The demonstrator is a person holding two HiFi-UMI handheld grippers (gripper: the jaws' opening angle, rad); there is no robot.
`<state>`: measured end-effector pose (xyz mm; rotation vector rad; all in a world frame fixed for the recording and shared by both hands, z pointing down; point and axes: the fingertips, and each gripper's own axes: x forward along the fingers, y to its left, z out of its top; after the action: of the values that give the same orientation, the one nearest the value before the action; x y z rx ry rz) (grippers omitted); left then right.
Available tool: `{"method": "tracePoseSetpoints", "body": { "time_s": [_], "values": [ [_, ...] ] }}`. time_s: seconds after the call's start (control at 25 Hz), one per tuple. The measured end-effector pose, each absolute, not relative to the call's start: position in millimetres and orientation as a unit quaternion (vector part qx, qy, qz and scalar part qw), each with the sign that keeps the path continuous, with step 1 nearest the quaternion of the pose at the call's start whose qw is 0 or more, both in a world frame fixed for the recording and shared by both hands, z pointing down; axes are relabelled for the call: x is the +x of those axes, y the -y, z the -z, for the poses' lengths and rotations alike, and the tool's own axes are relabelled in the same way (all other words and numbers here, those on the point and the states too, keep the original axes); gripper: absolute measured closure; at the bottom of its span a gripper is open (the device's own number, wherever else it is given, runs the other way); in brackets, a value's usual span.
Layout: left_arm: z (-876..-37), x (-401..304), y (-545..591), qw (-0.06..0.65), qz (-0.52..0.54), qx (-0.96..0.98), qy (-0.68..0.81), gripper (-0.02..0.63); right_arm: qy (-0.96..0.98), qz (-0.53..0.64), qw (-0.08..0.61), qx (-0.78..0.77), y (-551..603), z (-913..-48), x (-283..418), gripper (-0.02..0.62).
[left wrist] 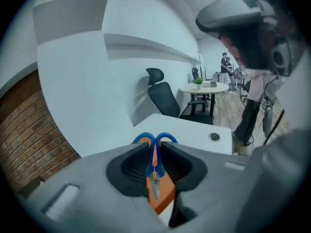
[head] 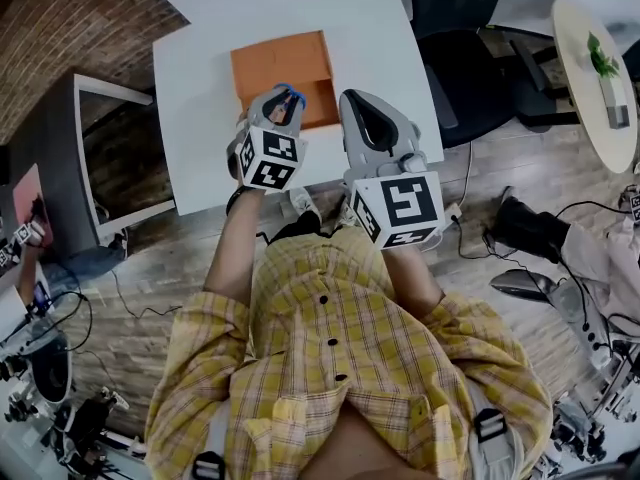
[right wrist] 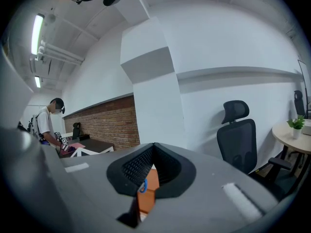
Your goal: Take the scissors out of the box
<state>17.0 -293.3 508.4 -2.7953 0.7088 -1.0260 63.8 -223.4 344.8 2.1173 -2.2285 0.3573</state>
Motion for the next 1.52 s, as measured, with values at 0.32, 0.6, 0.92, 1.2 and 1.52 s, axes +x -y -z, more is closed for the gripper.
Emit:
{"method": "tracePoseSetpoints", "body": {
  "time_s": [0.32, 0.6, 0.92, 1.2, 1.52],
  "values": [
    [-461.6, -3.5, 285.9, -0.027, 0.278, -0.913, -0.296, 0.525, 0.73, -0.106, 0.021, 0.674, 226.1, -331.6, 49.9, 0.589],
    [-423.2, -12.2, 290.1, -0.04, 0.228, -0.917, -0.324, 0.523, 0.737, -0.099, 0.02, 0.668, 231.7, -324.6, 42.5, 0.589],
    [-371.6, -16.7, 287.8, -0.052, 0.158, -0.92, -0.354, 0.523, 0.74, -0.087, 0.024, 0.667, 233.0, -314.8, 42.7, 0.584],
    [-344.9, -11.2, 281.1, -0.054, 0.111, -0.921, -0.37, 0.523, 0.747, -0.079, 0.017, 0.66, 239.4, -309.6, 43.8, 0.594],
    [-313.0, -26.8, 282.4, -0.036, 0.076, -0.919, -0.384, 0.523, 0.752, -0.055, 0.013, 0.657, 241.7, -295.3, 33.9, 0.595]
  ]
}}
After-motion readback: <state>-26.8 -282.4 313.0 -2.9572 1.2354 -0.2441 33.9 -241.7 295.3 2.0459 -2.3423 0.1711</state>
